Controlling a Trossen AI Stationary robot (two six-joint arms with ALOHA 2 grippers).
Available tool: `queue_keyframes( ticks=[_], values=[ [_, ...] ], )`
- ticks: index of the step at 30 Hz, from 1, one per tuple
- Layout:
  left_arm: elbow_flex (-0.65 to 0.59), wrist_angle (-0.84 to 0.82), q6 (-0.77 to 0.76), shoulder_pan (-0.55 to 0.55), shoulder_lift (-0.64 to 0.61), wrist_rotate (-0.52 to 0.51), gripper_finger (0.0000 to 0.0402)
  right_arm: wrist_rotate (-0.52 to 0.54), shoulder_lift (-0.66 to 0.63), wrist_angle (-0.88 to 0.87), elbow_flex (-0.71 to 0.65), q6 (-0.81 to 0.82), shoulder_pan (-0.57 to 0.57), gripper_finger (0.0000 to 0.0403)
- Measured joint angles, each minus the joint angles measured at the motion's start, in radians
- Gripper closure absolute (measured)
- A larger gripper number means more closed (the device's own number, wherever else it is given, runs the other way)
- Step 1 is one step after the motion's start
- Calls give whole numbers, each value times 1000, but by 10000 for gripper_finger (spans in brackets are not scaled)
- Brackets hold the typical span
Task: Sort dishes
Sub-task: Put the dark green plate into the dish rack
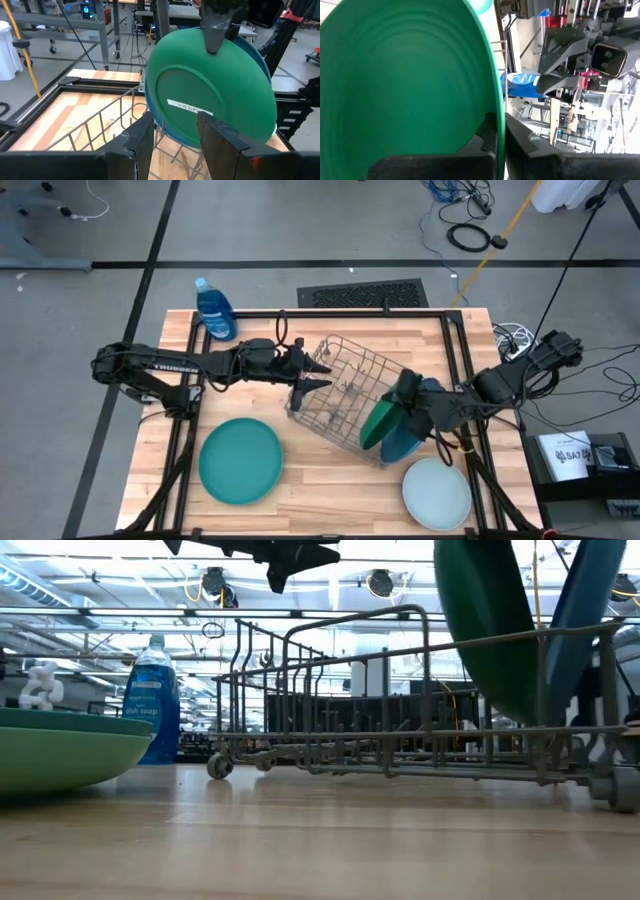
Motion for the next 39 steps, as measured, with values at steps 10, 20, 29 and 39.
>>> queue_keyframes(
  ticks=[10, 20, 29, 39],
  values=[
    [0, 56, -58, -1, 0, -32, 252, 33, -50, 25, -9, 53, 29, 381],
    [21, 117, -41, -54, 6, -56, 252, 33, -74, 67, -12, 36, 28, 398],
    [203, 37, -6, -87, 196, -15, 252, 83, -79, 155, -12, 11, 25, 398],
    [292, -44, 37, -71, 252, 4, 252, 68, -82, 130, -9, 28, 25, 398]
  ],
)
